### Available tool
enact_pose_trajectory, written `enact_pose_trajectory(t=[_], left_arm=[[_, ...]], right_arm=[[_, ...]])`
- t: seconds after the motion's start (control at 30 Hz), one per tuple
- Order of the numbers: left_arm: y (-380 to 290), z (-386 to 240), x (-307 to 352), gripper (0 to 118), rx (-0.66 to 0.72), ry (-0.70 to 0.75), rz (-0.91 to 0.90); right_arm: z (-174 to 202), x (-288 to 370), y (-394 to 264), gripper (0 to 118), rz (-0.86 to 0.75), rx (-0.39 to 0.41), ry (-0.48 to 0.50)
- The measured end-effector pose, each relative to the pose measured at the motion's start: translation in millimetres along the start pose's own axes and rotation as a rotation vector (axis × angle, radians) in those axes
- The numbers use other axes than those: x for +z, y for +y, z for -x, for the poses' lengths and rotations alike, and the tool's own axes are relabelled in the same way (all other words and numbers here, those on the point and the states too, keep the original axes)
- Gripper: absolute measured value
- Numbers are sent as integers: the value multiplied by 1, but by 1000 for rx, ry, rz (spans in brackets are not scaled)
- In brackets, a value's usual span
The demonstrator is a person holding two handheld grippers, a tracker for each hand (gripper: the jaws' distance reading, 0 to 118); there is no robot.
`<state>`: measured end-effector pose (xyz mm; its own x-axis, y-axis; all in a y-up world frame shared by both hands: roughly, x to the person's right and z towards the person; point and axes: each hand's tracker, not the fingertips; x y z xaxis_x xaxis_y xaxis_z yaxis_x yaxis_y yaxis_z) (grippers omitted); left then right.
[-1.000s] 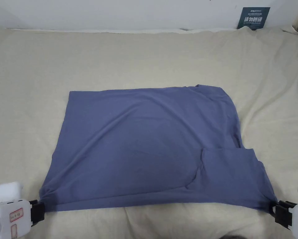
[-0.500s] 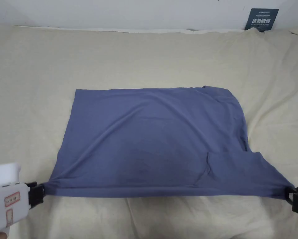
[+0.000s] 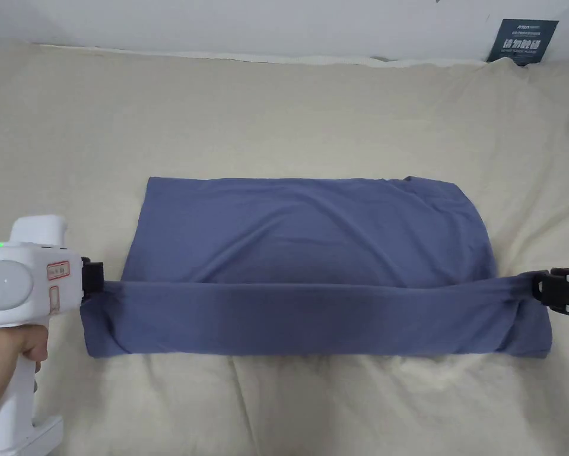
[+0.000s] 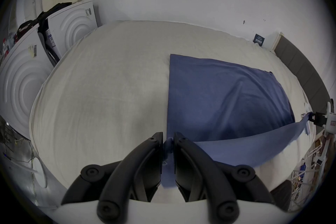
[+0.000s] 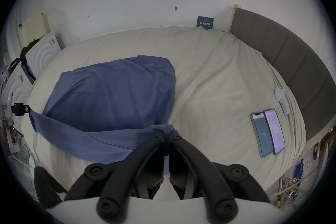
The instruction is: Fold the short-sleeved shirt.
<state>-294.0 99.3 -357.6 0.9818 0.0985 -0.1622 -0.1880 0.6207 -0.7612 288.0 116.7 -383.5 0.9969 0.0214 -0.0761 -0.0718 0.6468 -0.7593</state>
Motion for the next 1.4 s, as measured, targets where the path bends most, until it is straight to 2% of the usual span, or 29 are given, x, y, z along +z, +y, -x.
enact_pose_trajectory(t=[0.07, 0.2, 0.33, 0.37, 0.4, 0.43, 0.47, 0.5, 0.53, 0.57, 0.67, 0.7, 0.73, 0.77, 0.8, 0.83, 0.87, 0.9, 1.03, 1.07, 1.1, 1.13, 1.17, 1.2, 1.23, 1.3, 1.4], left_arm=[[10, 0, -17, 12, -29, 59, 21], [23, -3, -60, 12, -7, 48, 60], [27, -5, -80, 12, -14, 64, 97], [27, -5, -81, 12, -14, 59, 99], [28, -4, -82, 12, -42, 55, 83], [26, -3, -82, 34, -59, 12, 86], [27, -5, -85, 77, -72, -13, 88], [26, -1, -85, 118, -58, 30, 109], [-30, 8, -100, 115, -58, 31, 115], [-15, 6, -84, 115, -50, 19, 91], [-67, 18, -76, 115, -26, 29, 82], [-11, 28, -52, 115, -24, 40, 74], [-4, 35, -40, 115, -21, 47, 68], [-15, 39, -33, 114, -19, 46, 65], [-24, 42, -27, 110, -21, 42, 63], [-39, 26, 9, 92, -15, 37, 57], [-48, 25, 17, 54, -25, 13, 76], [-59, 23, 23, 0, -24, -20, 82], [-73, 28, 7, 0, -22, -4, 100], [-73, 28, 4, 3, -9, -11, 97], [-75, 25, 4, 34, -4, -17, 97], [-74, 26, 1, 104, 28, -9, 96], [-71, 26, -8, 118, 44, -12, 102], [-72, 28, -18, 116, 44, 19, 173], [-65, 26, -22, 116, 15, -7, 38], [-62, 27, -40, 116, 49, 23, 129], [-60, 27, -44, 116, 37, 16, 142]], right_arm=[[1, -27, 12, 6, 43, 0, -4], [2, -76, 24, 6, 139, 17, -28], [-5, -97, 27, 6, 161, -34, -18], [-6, -98, 26, 9, 172, -43, -17], [-6, -97, 24, 23, 186, -56, -31], [-7, -96, 21, 61, 199, -65, -49], [-11, -91, 16, 92, 194, -67, -41], [-13, -85, 11, 113, 178, -72, -44], [-15, -74, 6, 118, 136, -81, -51], [-18, -64, 2, 118, 136, -85, -52], [-23, -32, -20, 118, 112, -121, 3], [-24, -21, -30, 118, 109, -128, 18], [-20, -10, -41, 113, 116, -139, 56], [-19, 0, -53, 99, 103, -146, 91], [-18, 8, -63, 70, 94, -150, 120], [-16, 14, -72, 17, 112, -137, 127], [-10, 16, -81, 1, 114, -134, 115], [-6, 19, -90, 1, 113, -125, 106], [0, 19, -110, 1, 143, -127, 135], [1, 19, -113, 1, 141, -129, 134], [2, 18, -115, 1, 144, -128, 136], [6, 18, -114, 1, 147, -123, 134], [7, 18, -115, 1, 146, -121, 128], [6, 16, -114, 1, 148, -120, 127], [6, 14, -114, 1, 152, -121, 128], [5, 11, -111, 1, 147, -127, 126], [3, 5, -103, 1, 135, -132, 109]])
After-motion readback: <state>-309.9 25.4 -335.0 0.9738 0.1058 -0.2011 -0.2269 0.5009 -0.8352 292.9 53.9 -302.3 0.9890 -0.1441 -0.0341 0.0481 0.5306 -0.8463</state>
